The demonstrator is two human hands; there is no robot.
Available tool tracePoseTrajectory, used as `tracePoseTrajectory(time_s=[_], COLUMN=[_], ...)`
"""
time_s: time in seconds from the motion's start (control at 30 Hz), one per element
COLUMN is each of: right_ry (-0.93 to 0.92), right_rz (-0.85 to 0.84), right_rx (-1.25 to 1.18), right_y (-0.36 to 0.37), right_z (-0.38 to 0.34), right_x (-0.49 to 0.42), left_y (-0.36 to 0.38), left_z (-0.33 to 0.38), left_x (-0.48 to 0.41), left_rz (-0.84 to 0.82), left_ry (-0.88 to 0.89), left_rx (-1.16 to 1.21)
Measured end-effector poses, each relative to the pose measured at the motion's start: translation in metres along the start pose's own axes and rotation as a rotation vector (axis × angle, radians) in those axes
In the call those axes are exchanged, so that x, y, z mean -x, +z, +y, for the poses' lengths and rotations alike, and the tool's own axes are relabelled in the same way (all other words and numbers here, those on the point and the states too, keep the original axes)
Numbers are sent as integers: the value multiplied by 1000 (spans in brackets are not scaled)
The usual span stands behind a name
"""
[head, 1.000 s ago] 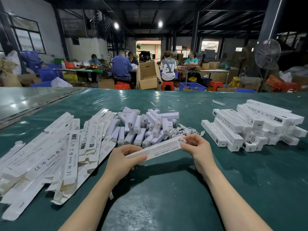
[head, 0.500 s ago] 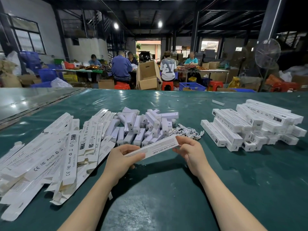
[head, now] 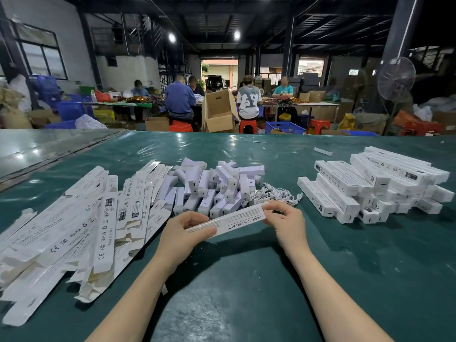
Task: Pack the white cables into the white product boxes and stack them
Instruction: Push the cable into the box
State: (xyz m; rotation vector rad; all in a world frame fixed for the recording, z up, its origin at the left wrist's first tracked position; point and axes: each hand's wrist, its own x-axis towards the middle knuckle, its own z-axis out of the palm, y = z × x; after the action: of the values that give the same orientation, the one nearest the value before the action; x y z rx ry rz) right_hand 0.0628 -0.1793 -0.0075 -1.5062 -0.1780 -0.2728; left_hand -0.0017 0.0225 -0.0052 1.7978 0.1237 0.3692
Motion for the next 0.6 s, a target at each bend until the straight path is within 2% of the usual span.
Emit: tracePoseTrajectory(time_s=[0.13,0.37,0.5,0.6], right_ry=[-88,-138,-115,-20], right_rz=[-6,8,-45,-115], right_rx=[70,-1,75,0], right_y=[1,-1,-8,-6], right_z=[1,-1,-3,-3], right_x=[-1,-2,-3,-4], left_y=[0,-2,-3,-3], left_z=[-1,0,0,-1], left_x=[-2,-3,-4,-4], left_rz=[39,9,5,23], left_ry=[-17,-46,-65,-72], left_rx=[14,25,29,39])
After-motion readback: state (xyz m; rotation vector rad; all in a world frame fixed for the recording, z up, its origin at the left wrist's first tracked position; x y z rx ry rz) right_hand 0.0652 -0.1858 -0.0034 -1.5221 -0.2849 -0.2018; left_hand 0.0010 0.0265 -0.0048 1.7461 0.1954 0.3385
